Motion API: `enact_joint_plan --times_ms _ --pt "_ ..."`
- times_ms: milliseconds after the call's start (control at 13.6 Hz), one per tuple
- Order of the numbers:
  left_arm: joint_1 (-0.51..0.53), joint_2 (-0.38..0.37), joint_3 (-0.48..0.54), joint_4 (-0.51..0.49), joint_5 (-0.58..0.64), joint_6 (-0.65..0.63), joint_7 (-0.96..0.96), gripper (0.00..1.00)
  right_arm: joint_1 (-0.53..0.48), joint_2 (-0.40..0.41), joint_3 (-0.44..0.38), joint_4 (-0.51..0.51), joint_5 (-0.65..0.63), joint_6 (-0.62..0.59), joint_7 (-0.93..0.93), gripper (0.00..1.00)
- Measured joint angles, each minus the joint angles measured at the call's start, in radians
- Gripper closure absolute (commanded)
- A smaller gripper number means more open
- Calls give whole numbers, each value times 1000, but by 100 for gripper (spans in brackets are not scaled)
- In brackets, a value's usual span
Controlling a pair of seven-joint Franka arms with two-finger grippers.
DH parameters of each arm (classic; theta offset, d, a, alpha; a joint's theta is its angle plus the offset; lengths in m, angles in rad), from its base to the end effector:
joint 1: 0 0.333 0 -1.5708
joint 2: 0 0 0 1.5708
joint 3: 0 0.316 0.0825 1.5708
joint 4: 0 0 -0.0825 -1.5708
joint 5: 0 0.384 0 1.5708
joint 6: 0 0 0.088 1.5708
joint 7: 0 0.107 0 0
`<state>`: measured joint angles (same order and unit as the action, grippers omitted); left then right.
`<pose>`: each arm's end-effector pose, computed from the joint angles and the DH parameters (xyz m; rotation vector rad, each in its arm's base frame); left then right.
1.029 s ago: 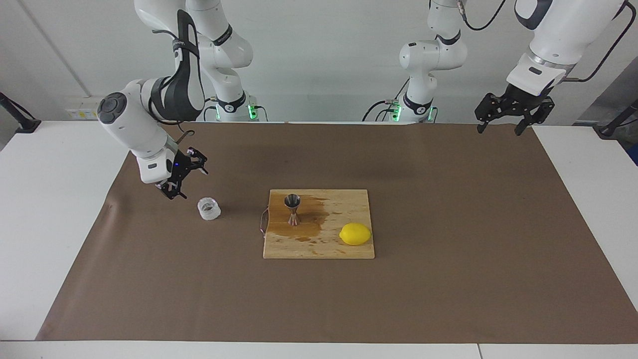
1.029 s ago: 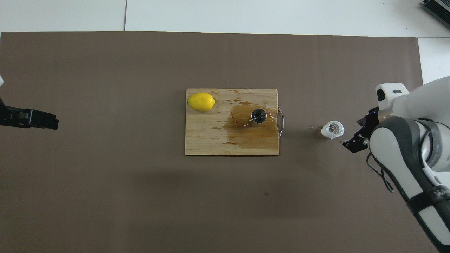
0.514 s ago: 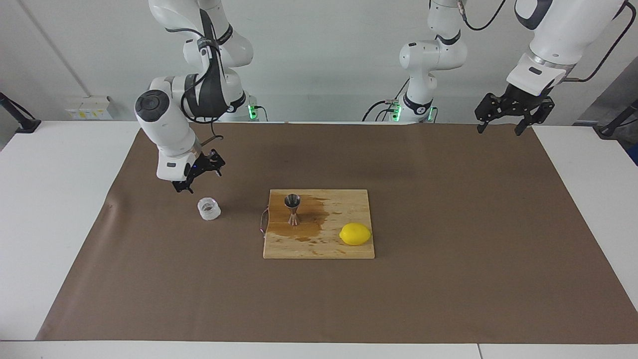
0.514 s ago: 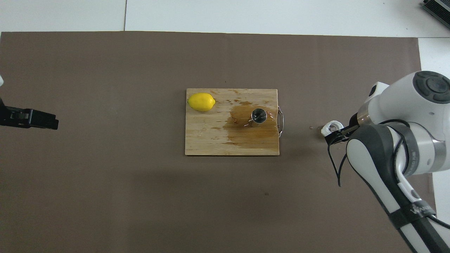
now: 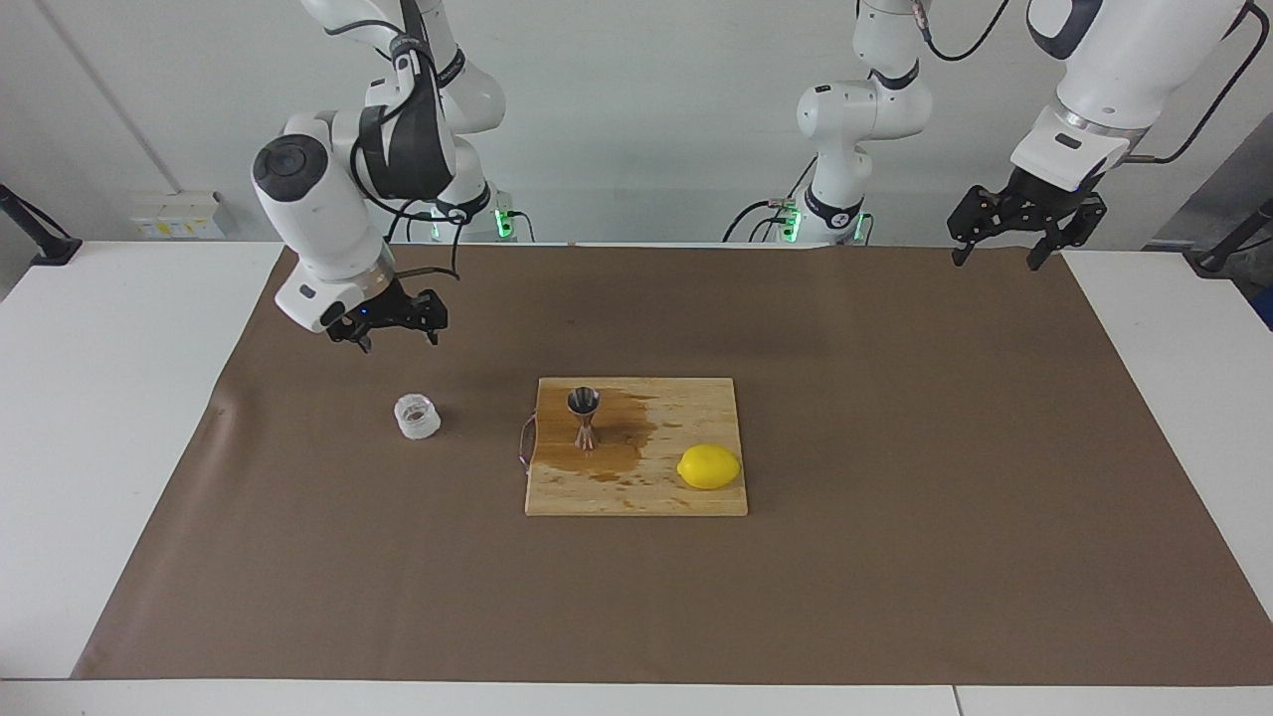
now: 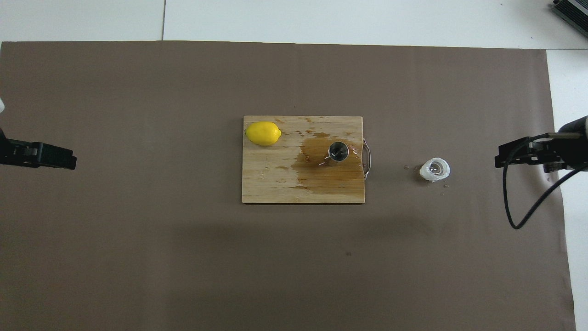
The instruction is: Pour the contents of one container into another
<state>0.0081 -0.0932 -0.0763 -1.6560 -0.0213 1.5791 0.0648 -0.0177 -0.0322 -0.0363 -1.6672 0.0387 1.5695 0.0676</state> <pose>0.5244 -0.0401 0.6352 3.1204 -0.2074 0.0250 0.5410 -0.0254 0.5967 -3.0947 0.1902 0.1020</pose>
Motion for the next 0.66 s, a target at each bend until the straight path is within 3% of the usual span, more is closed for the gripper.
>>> enact_joint_plan --times_ms 661 --pt "0 0 0 0 0 0 0 0 -54 -24 -1 34 1 -18 0 0"
